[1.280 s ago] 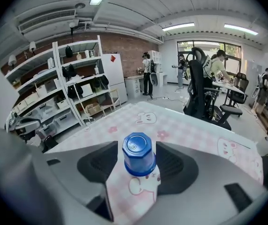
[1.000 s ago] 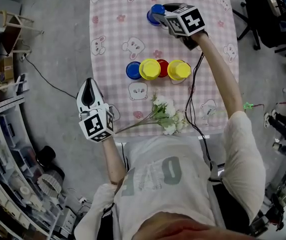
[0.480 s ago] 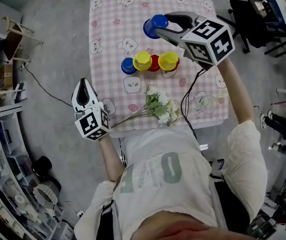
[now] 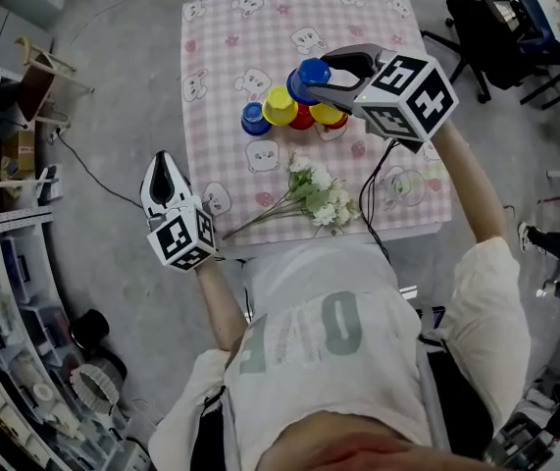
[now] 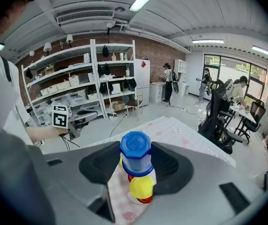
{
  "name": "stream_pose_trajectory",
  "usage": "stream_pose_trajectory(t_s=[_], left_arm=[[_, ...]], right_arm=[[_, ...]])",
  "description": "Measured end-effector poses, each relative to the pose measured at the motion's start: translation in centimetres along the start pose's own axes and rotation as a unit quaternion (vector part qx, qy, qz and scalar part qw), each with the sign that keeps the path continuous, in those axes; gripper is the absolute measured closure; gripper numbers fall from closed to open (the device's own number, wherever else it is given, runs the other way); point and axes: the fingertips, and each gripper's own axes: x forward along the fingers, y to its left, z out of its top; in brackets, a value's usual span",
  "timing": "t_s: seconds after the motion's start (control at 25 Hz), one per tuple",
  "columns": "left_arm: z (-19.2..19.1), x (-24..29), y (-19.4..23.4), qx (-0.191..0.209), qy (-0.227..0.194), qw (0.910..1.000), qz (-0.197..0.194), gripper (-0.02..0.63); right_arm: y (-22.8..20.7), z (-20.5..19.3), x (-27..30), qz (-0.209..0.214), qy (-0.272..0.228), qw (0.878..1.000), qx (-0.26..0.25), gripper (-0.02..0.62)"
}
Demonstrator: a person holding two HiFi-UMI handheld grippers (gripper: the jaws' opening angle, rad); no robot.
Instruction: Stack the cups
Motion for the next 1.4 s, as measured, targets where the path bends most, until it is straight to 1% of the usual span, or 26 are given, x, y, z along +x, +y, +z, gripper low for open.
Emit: stream_pose_trajectory(t_s=[0.2, 0.48, 0.76, 1.04, 1.24, 1.4], left_arm=[[-0.2, -0.3, 0.0, -0.004, -0.002, 1.0000, -0.002, 0.572], [-0.1, -0.3, 0.3, -0.012, -0.007, 0.9999, -0.001, 0.572], [0.0, -0.4, 1.2, -0.020, -0.010, 0.9997, 0.006, 0.572], [0.4, -0.5, 1.1, -0.017, -0.015, 0.9997, 0.003, 0.572], [0.6, -0.6, 1.0, -0.016, -0.016, 0.9997, 0.002, 0.572], [1.3, -0.5, 0.8, -0.014, -0.023, 0.9996, -0.001, 0.572]], right_arm=[[0.9, -0.9, 0.7, 0.008, 0.020, 1.000, -0.004, 0.379], [0.4, -1.7, 1.6, 0.004, 0.030, 1.000, 0.003, 0.379], [0.5, -2.0, 1.9, 0.012, 0.029, 0.999, 0.025, 0.377], [0.9, -2.0, 1.7, 0.016, 0.028, 0.999, 0.019, 0.374], [0.7, -1.6, 1.3, 0.013, 0.017, 1.000, 0.022, 0.362], [-0.2, -0.3, 0.2, -0.002, -0.012, 1.000, 0.029, 0.360]])
